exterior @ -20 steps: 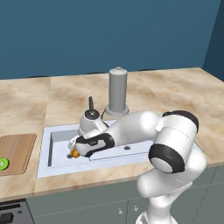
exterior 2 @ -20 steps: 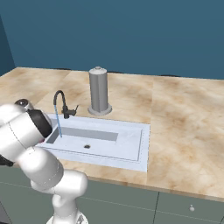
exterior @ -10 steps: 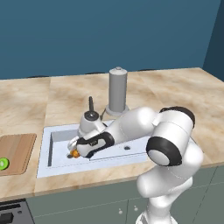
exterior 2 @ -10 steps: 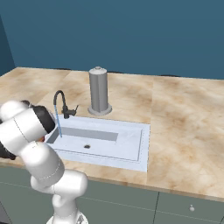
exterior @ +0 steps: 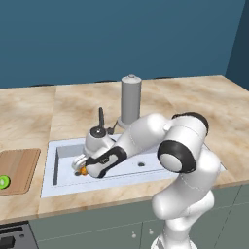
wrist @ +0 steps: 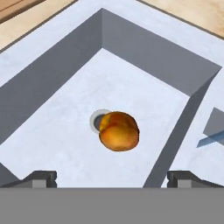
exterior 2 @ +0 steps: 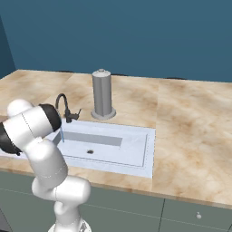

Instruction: Pick the kiwi, peach from the sink and place them on the cutting board to airdry. Then turn off the sink faucet.

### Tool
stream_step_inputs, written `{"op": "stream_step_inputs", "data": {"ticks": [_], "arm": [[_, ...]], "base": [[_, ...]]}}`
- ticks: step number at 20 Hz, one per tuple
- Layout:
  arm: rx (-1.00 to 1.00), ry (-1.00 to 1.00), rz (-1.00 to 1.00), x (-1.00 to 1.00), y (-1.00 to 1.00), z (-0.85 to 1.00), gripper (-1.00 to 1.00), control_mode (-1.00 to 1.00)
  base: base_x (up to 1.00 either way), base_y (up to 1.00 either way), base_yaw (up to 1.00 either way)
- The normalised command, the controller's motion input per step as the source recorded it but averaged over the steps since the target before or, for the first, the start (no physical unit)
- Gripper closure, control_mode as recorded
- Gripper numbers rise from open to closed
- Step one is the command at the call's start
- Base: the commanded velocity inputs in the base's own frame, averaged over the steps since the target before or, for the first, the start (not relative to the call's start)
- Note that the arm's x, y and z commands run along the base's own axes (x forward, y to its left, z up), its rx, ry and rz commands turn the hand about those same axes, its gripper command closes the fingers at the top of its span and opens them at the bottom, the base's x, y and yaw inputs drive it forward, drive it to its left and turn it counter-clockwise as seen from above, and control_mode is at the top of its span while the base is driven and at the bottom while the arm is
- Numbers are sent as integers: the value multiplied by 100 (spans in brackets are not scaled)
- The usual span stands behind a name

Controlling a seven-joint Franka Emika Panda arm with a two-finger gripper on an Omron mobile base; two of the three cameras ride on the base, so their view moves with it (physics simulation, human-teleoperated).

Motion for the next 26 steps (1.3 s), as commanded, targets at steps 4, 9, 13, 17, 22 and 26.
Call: {"op": "stream_step_inputs", "data": {"ticks": [4,9,13,17,22,26], "arm": [[0,0,0,16,3,-7,-100,-100],[-1,0,0,17,0,-4,-100,-100],[-3,0,0,1,1,-8,-100,-100],[-3,0,0,0,0,-13,-100,-100],[-2,0,0,3,1,-10,-100,-100],[-2,0,0,4,6,-13,-100,-100]], "base": [[0,0,0],[0,0,0],[0,0,0],[0,0,0],[0,0,0],[0,0,0]]}}
